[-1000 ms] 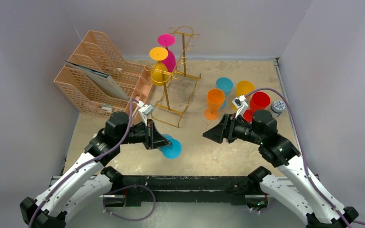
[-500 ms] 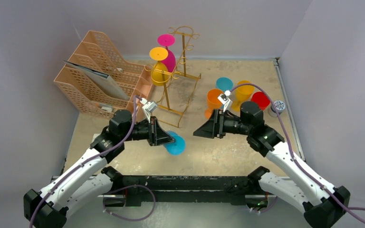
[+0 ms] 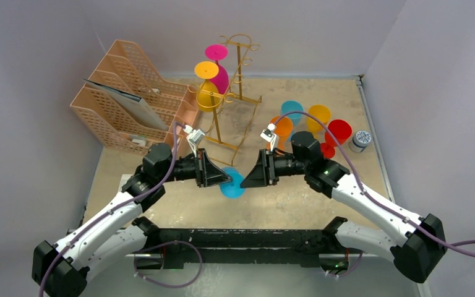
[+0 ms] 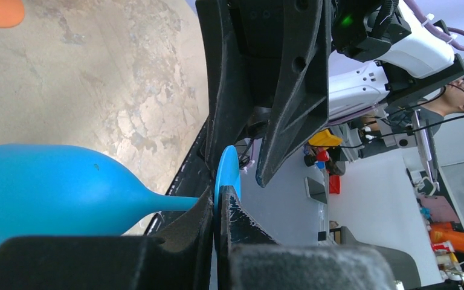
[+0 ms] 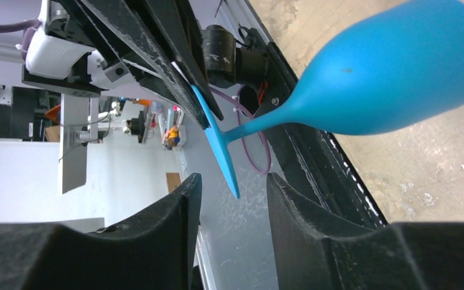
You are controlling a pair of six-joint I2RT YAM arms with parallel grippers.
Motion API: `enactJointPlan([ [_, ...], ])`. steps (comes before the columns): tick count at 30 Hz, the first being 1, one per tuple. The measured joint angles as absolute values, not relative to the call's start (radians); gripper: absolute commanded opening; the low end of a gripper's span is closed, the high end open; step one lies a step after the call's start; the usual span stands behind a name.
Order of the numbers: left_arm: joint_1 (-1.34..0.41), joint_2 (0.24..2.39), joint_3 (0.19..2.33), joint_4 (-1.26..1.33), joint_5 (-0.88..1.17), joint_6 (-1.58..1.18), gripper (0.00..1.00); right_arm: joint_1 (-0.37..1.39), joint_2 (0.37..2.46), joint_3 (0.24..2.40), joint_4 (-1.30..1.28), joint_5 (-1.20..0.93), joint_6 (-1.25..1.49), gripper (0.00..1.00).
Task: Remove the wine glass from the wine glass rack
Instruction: Place the wine glass at the center of the board.
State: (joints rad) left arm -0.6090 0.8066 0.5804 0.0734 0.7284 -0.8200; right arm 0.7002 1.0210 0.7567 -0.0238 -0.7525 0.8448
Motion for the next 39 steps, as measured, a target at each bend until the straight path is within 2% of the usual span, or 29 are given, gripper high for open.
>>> enactJointPlan([
  [11,-0.618,0.798,0.574,0.111,0.729,-0.85,0.0,0.702,1.041,0.757,0.094,-0.757,0.868,0.19],
  [16,-0.618,0.782,0.562,0.138,0.73,-0.863,0.0,0.702,1.048,0.757,0.144,-0.778,0.893,0.0],
  [21,-0.618,0.772,0.543,0.158,0.729,-0.881,0.37,0.705,1.044,0.743,0.167,-0.78,0.905,0.0],
  [24,-0.619,0.758,0.542,0.132,0.728,-0.871,0.5,0.706,1.035,0.732,0.17,-0.773,0.906,0.0],
  [32,-0.619,0.685,0.556,-0.096,0.697,-0.789,0.53,0.706,0.919,0.728,0.062,-0.683,0.83,0.0],
  [39,-0.632,0.677,0.522,-0.01,0.718,-0.836,0.52,0.706,0.876,0.725,0.027,-0.606,0.794,0.0],
])
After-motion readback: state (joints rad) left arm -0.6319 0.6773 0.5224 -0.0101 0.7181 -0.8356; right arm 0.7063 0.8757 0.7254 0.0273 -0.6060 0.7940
